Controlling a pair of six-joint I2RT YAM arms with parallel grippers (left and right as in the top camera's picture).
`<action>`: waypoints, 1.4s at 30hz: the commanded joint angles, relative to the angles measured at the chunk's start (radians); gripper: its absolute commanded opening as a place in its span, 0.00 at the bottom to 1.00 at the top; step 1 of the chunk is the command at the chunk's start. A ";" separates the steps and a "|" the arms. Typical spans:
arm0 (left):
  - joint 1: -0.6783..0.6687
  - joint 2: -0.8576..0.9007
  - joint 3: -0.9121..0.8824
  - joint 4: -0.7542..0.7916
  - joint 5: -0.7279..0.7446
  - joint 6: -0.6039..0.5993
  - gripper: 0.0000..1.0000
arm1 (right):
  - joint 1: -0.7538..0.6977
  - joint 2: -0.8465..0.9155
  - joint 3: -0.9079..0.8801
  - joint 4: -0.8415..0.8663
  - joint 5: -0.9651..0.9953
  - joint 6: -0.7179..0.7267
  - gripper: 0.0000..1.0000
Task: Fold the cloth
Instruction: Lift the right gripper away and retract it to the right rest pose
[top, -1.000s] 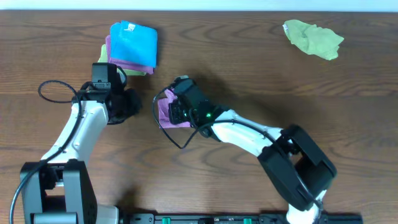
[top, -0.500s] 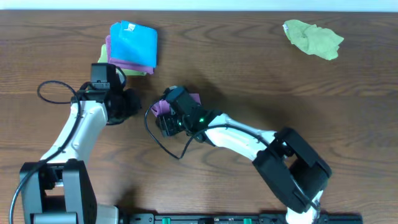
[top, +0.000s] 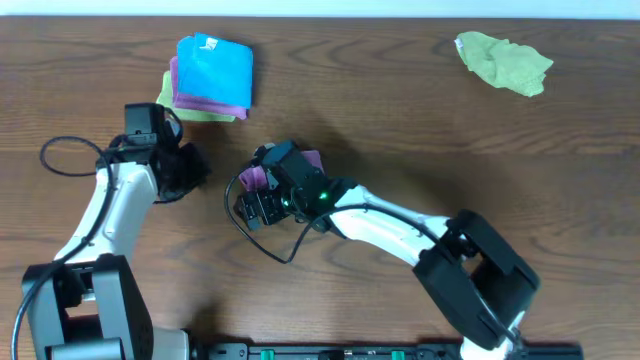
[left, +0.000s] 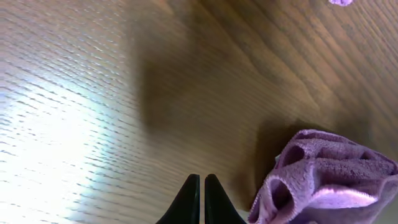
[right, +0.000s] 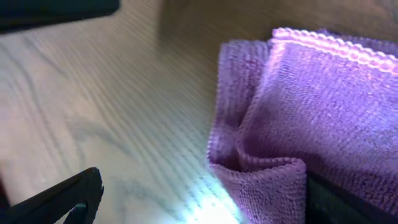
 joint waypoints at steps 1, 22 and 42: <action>0.009 -0.014 0.034 -0.012 -0.010 0.014 0.06 | 0.010 -0.068 0.022 -0.001 -0.019 -0.001 0.99; 0.009 -0.014 0.087 -0.127 0.229 0.010 0.95 | -0.182 -0.351 0.021 -0.443 0.171 0.044 0.99; -0.033 -0.014 -0.049 -0.112 0.428 -0.211 0.95 | -0.415 -1.449 -0.482 -0.845 0.231 0.138 0.99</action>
